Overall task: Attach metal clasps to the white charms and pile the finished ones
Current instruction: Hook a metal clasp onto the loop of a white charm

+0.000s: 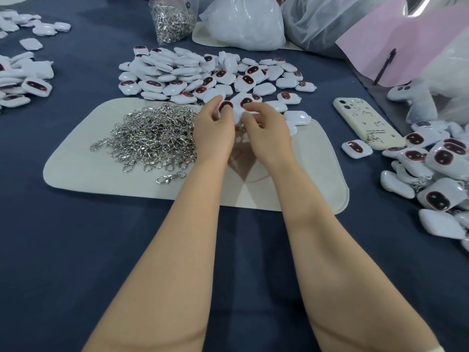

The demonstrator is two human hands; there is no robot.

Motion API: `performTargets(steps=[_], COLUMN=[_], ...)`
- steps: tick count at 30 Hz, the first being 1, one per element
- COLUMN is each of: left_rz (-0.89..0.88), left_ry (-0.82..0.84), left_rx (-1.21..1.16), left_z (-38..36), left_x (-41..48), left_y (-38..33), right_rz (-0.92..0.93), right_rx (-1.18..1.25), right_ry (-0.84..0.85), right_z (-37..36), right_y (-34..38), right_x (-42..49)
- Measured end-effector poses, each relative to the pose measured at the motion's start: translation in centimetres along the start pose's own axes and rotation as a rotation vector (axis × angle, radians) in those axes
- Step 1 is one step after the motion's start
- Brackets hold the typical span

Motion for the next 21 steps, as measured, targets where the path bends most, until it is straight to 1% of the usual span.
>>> performTargets(steps=[2, 4, 6, 9, 11, 13, 16, 19, 21], left_rz=[-0.02, -0.043, -0.07, -0.098, -0.077, -0.052, -0.094, -0.123, -0.102], left_ry=[-0.003, -0.016, 0.013, 0.074, 0.117, 0.207, 0.352, 0.453, 0.53], left_rx=[0.039, 0.047, 0.033, 0.025, -0.003, -0.036, -0.014, 0.009, 0.002], left_z=[-0.1, -0.3, -1.2, -3.9, -6.3, -9.4, -14.0, -17.8, -20.2], left_x=[-0.3, -0.4, -0.8, -1.6, -2.3, -3.2, -5.3, -8.0, -9.6], left_y=[-0.4, -0.9, -1.7, -2.7, -3.5, -4.2, -5.9, -7.7, -8.3], right_rz=[-0.037, -0.115, -0.182, -0.203, -0.194, -0.176, -0.13, -0.083, -0.081], right_rx=[0.008, 0.141, 0.247, 0.275, 0.267, 0.26, 0.279, 0.193, 0.106], right_ry=[0.053, 0.08, 0.038, -0.083, -0.196, -0.352, -0.547, -0.712, -0.797], right_z=[0.0, 0.8, 2.4, 5.2, 7.7, 10.6, 15.3, 19.6, 22.1], right_y=[-0.1, -0.1, -0.2, -0.3, -0.5, -1.1, -2.2, -2.9, -3.5], right_x=[0.0, -0.1, -0.2, -0.4, -0.6, -1.3, -2.6, -3.9, -4.4])
Point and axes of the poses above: each hand's wrist, its own x-axis towards the middle knuckle, its own z-axis out of the back of the hand, y = z × x, the point moved 6 cm from there along x, towards the middle knuckle, and after that the axes turned 14 degrees about -z, right-handed, at the moved point
